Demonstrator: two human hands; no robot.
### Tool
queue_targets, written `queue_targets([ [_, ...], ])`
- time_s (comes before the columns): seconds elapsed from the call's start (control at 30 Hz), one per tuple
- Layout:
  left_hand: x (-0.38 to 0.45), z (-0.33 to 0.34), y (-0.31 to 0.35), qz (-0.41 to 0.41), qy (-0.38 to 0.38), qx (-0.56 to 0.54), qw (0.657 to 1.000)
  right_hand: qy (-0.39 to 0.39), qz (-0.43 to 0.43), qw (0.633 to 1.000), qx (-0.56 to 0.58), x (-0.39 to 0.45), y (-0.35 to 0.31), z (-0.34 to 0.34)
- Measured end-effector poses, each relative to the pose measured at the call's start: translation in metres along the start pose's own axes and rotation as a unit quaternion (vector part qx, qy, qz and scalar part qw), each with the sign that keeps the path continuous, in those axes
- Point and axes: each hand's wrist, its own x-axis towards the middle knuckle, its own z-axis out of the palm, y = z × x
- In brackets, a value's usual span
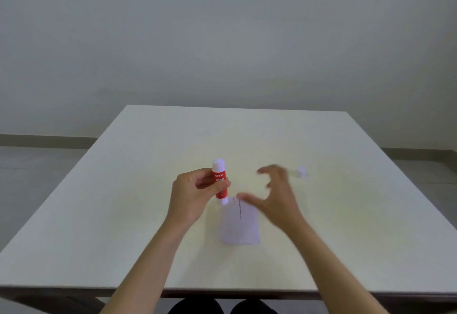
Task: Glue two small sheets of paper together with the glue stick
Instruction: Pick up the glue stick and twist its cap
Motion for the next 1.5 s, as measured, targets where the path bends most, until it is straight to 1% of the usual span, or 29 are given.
queue_targets([
  [0.07, 0.004, -0.014, -0.004, 0.01, 0.001, 0.037, 0.999, 0.087, 0.016, 0.989, -0.119, 0.026, 0.033, -0.021],
  [0.1, 0.005, -0.021, -0.006, 0.012, 0.004, 0.06, 0.998, 0.102, 0.043, 0.978, -0.177, 0.038, 0.048, -0.032],
  [0.13, 0.007, -0.027, -0.009, 0.014, 0.008, 0.082, 0.997, 0.092, 0.072, 0.969, -0.218, 0.047, 0.062, -0.041],
  [0.2, 0.009, -0.035, -0.015, 0.021, 0.016, 0.122, 0.992, 0.035, 0.106, 0.956, -0.273, 0.06, 0.085, -0.05],
  [0.27, 0.012, -0.038, -0.02, 0.03, 0.016, 0.139, 0.99, 0.0, 0.086, 0.944, -0.319, 0.065, 0.096, -0.048],
  [0.3, 0.012, -0.038, -0.021, 0.034, 0.015, 0.142, 0.989, 0.002, 0.067, 0.942, -0.33, 0.065, 0.097, -0.046],
  [0.37, 0.011, -0.037, -0.024, 0.044, 0.017, 0.149, 0.988, 0.035, 0.047, 0.947, -0.315, 0.062, 0.095, -0.041],
  [0.43, 0.011, -0.035, -0.027, 0.061, 0.017, 0.158, 0.985, 0.076, 0.042, 0.967, -0.24, 0.056, 0.086, -0.037],
  [0.47, 0.011, -0.034, -0.027, 0.068, 0.017, 0.163, 0.984, 0.09, 0.046, 0.981, -0.168, 0.052, 0.075, -0.036],
  [0.5, 0.011, -0.032, -0.027, 0.073, 0.015, 0.162, 0.984, 0.092, 0.052, 0.992, -0.069, 0.046, 0.06, -0.036],
  [0.53, 0.011, -0.03, -0.027, 0.076, 0.012, 0.157, 0.985, 0.076, 0.057, 0.994, 0.048, 0.039, 0.04, -0.035],
  [0.57, 0.011, -0.027, -0.025, 0.077, 0.008, 0.149, 0.986, 0.045, 0.051, 0.984, 0.164, 0.03, 0.019, -0.033],
  [0.6, 0.011, -0.024, -0.024, 0.078, 0.003, 0.142, 0.987, 0.014, 0.038, 0.968, 0.247, 0.021, 0.0, -0.031],
  [0.63, 0.01, -0.021, -0.022, 0.079, -0.002, 0.138, 0.987, -0.012, 0.023, 0.958, 0.284, 0.013, -0.016, -0.027],
  [0.7, 0.008, -0.015, -0.02, 0.084, -0.006, 0.137, 0.987, -0.041, 0.0, 0.958, 0.282, 0.001, -0.038, -0.019],
  [0.77, 0.006, -0.011, -0.018, 0.089, -0.007, 0.134, 0.987, -0.052, -0.007, 0.964, 0.26, -0.004, -0.047, -0.013],
  [0.9, 0.004, -0.009, -0.016, 0.097, -0.015, 0.135, 0.986, -0.06, -0.026, 0.967, 0.245, -0.008, -0.052, -0.009],
  [1.03, 0.003, -0.01, -0.017, 0.097, -0.026, 0.149, 0.984, -0.053, -0.045, 0.974, 0.214, -0.011, -0.051, -0.007],
  [1.13, 0.003, -0.011, -0.018, 0.12, -0.044, 0.204, 0.971, -0.074, -0.048, 0.978, 0.188, -0.01, -0.048, -0.008],
  [1.2, 0.003, -0.012, -0.017, 0.146, -0.052, 0.271, 0.95, -0.093, -0.062, 0.981, 0.156, -0.009, -0.047, -0.008],
  [1.23, 0.003, -0.012, -0.016, 0.158, -0.048, 0.295, 0.941, -0.09, -0.066, 0.985, 0.13, -0.009, -0.047, -0.008],
  [1.3, 0.002, -0.012, -0.013, 0.169, -0.037, 0.31, 0.935, -0.071, -0.069, 0.995, 0.022, -0.006, -0.047, -0.006],
  [1.37, 0.0, -0.01, -0.011, 0.172, -0.037, 0.315, 0.933, -0.052, -0.069, 0.988, -0.125, -0.004, -0.045, -0.005],
  [1.4, -0.001, -0.009, -0.01, 0.172, -0.035, 0.318, 0.932, -0.051, -0.077, 0.983, -0.157, -0.003, -0.044, -0.005],
  [1.43, -0.001, -0.008, -0.009, 0.172, -0.029, 0.32, 0.931, -0.065, -0.085, 0.986, -0.126, -0.003, -0.044, -0.007],
  [1.5, 0.0, -0.007, -0.008, 0.171, -0.009, 0.321, 0.932, -0.112, -0.109, 0.988, -0.008, -0.005, -0.045, -0.01],
])
